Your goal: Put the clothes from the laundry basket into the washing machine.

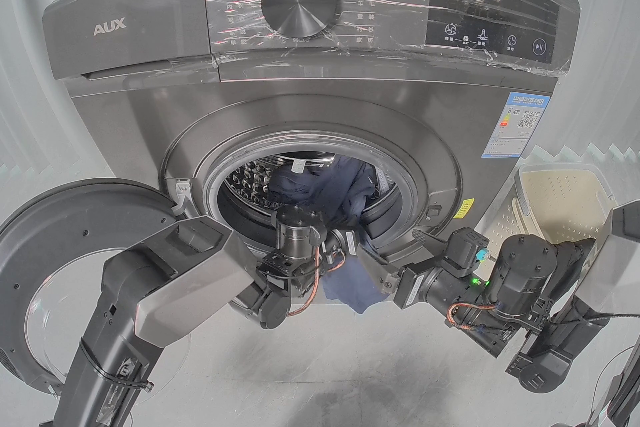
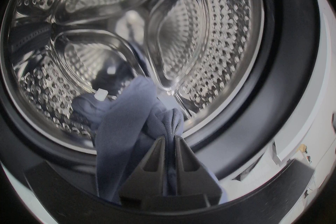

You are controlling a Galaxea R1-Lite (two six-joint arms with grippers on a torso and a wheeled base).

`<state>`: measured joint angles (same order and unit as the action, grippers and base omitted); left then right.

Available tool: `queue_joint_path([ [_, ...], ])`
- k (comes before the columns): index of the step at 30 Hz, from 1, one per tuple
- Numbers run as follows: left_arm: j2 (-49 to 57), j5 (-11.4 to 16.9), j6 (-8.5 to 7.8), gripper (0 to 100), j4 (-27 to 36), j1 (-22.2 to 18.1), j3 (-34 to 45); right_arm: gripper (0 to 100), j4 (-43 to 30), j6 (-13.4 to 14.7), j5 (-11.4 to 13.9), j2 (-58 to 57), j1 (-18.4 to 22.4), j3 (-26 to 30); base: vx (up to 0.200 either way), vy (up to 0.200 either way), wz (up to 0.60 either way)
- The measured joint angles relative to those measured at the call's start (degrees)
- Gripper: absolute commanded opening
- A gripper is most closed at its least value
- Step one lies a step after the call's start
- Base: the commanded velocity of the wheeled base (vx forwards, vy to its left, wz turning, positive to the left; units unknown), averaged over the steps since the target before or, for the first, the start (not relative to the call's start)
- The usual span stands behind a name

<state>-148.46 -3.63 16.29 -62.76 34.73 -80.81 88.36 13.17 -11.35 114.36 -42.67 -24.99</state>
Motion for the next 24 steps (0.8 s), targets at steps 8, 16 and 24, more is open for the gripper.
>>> queue_joint_path([
  [8,1.5,-2.8,-0.12,0,-1.4,-3.8,-5.8,100,0.0,0.0,0.0,0.0,0.0,-0.2,0.000,0.000,0.00],
  [16,1.0,-4.0,-0.41,0,-1.9,-6.6,-13.3,100,0.0,0.0,-0.1,0.0,0.0,-0.4,0.000,0.000,0.00],
  [24,0.1,-3.9,-0.48,100,-2.9,-6.9,-13.0,100,0.0,0.0,0.0,0.0,0.0,-0.4,0.000,0.000,0.00],
])
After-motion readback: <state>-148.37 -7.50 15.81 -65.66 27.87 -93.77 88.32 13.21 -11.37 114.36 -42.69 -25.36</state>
